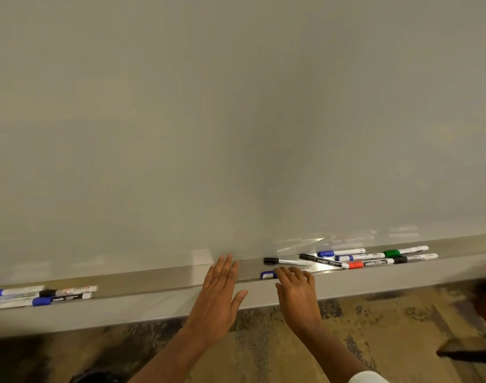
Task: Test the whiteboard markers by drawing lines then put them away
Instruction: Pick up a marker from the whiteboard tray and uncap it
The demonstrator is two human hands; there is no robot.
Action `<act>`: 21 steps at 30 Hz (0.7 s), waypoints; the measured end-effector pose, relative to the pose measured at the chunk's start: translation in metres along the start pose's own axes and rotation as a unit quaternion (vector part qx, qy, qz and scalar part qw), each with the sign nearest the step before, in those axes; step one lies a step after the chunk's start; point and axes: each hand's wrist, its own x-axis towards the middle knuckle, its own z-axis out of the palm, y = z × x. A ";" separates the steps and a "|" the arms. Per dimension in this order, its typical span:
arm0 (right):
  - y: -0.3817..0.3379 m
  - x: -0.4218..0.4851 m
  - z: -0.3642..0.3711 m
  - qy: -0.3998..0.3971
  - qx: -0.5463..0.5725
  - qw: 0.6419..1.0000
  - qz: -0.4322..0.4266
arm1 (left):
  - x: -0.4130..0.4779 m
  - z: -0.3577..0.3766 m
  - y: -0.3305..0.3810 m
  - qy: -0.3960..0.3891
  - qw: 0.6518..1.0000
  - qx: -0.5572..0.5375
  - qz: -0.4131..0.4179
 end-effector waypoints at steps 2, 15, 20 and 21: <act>-0.001 0.005 0.002 0.001 -0.006 1.000 -0.021 | 0.006 0.004 0.001 -0.001 1.000 -0.003 0.001; 0.011 0.031 0.021 -0.008 0.022 0.998 -0.052 | 0.015 0.022 -0.006 0.042 0.999 -0.018 0.012; 0.014 0.037 0.021 -0.011 0.052 0.997 -0.056 | 0.016 0.026 -0.009 0.086 0.995 -0.038 0.022; 0.015 0.038 0.021 -0.007 0.057 0.996 -0.061 | 0.016 0.026 -0.008 0.096 0.994 -0.043 0.023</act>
